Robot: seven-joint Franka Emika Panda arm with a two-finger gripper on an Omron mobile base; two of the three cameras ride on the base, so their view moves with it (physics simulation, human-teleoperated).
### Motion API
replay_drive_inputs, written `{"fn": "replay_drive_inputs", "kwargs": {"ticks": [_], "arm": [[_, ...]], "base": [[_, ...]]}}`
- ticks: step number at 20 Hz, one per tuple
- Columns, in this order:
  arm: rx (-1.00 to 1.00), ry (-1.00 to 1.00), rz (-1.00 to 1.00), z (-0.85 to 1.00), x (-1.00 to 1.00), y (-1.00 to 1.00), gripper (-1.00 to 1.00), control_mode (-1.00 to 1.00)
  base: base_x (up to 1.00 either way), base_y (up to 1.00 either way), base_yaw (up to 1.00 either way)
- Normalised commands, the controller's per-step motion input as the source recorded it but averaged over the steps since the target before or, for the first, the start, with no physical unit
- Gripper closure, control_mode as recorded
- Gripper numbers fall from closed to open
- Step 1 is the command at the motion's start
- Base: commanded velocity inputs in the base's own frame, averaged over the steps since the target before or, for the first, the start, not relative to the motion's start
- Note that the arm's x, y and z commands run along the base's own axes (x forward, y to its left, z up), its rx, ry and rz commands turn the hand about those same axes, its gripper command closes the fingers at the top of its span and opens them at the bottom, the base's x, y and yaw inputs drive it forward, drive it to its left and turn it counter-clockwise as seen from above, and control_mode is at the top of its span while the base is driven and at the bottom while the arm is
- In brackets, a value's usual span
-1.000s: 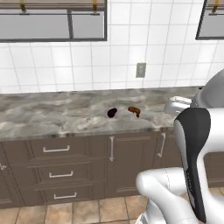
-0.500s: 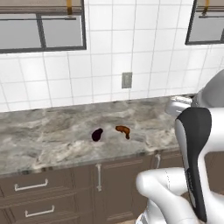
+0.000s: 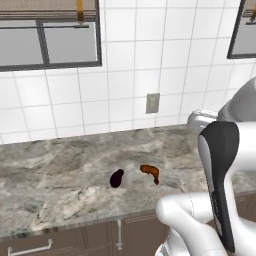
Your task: Open the fridge, remove the kiwi, eggplant, and chicken drumstick, and place them on any counter.
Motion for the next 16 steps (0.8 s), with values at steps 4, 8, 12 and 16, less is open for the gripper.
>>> {"fn": "replay_drive_inputs", "kwargs": {"ticks": [4, 8, 12, 16], "arm": [[0.00, 0.00, 0.00, 0.00, 0.00, 0.00, 1.00, 1.00], [0.00, 0.00, 0.00, 0.00, 0.00, 0.00, 1.00, 1.00], [0.02, 0.13, 0.00, -0.07, 0.40, -0.16, 1.00, -1.00], [0.07, 0.26, 0.00, -0.13, 0.73, -0.32, 1.00, -1.00]], "base": [[0.43, 0.00, 0.00], [0.36, -0.01, 0.00], [0.11, -0.02, 0.00], [0.00, 0.00, 0.00]]}}
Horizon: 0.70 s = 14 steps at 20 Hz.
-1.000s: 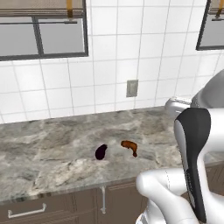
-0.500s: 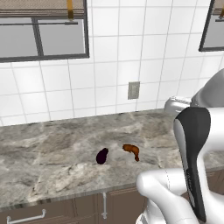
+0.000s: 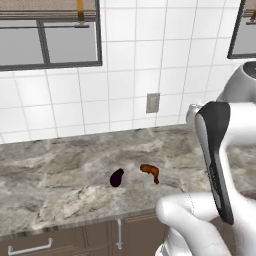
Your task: Open the fridge, remove the kiwi, eggplant, and chicken drumstick, and place them on any counter.
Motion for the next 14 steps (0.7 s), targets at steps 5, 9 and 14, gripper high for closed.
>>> {"fn": "replay_drive_inputs", "kwargs": {"ticks": [5, 9, 14], "arm": [[0.03, 0.24, 0.00, -0.38, 0.87, -0.31, 1.00, -1.00], [0.00, 0.13, 0.00, -0.95, 0.85, -0.24, 1.00, -1.00], [0.01, 0.04, 0.00, -1.00, 0.93, -0.31, 1.00, -1.00]], "base": [[0.00, 0.00, 0.00], [0.00, 0.00, 0.00], [0.00, 0.00, 0.00]]}}
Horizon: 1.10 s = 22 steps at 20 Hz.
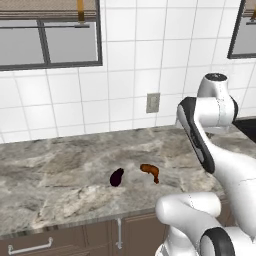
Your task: Open the fridge, remove the kiwi, eggplant, and chicken drumstick, and place them on any counter.
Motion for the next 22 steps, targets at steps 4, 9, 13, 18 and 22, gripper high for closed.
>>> {"fn": "replay_drive_inputs", "kwargs": {"ticks": [4, 9, 13, 18, 22], "arm": [[0.09, 0.05, 0.00, -1.00, 0.99, -0.18, 1.00, -1.00], [0.05, 0.09, 0.00, -1.00, 0.98, -0.05, 1.00, -1.00], [0.00, 0.11, 0.00, -0.83, 0.89, 0.00, 1.00, -1.00], [0.00, 0.15, -0.02, -0.46, 0.46, 0.00, 1.00, -1.00], [0.00, 0.14, 0.00, -0.27, 0.03, 0.00, 1.00, -1.00]], "base": [[0.00, 0.00, 0.00], [0.00, 0.00, 0.00], [0.00, 0.00, 0.00], [0.00, 0.00, 0.00], [0.00, 0.00, 0.00]]}}
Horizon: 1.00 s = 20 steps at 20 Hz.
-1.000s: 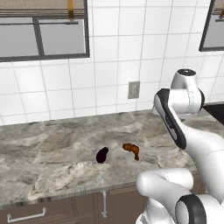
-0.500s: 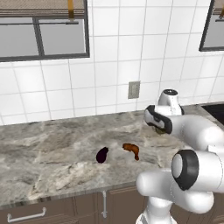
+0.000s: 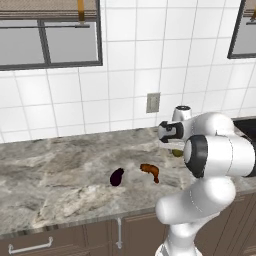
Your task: Open the fridge, remove the kiwi, eggplant, and chicken drumstick, and place them on any counter.
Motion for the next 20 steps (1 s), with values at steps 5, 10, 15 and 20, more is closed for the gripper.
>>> {"fn": "replay_drive_inputs", "kwargs": {"ticks": [5, 10, 15, 20], "arm": [[0.00, 0.14, 0.00, -0.27, 0.01, 0.00, 1.00, -1.00], [0.00, 0.09, 0.00, -0.28, 0.00, 0.00, 1.00, -1.00], [0.00, 0.01, 0.00, -0.24, 0.00, 0.00, -1.00, -1.00], [0.02, 0.00, 0.00, -0.01, -0.01, 0.00, -1.00, -1.00]], "base": [[0.00, 0.00, 0.00], [0.00, 0.00, 0.00], [0.00, 0.00, 0.00], [0.00, 0.00, 0.00]]}}
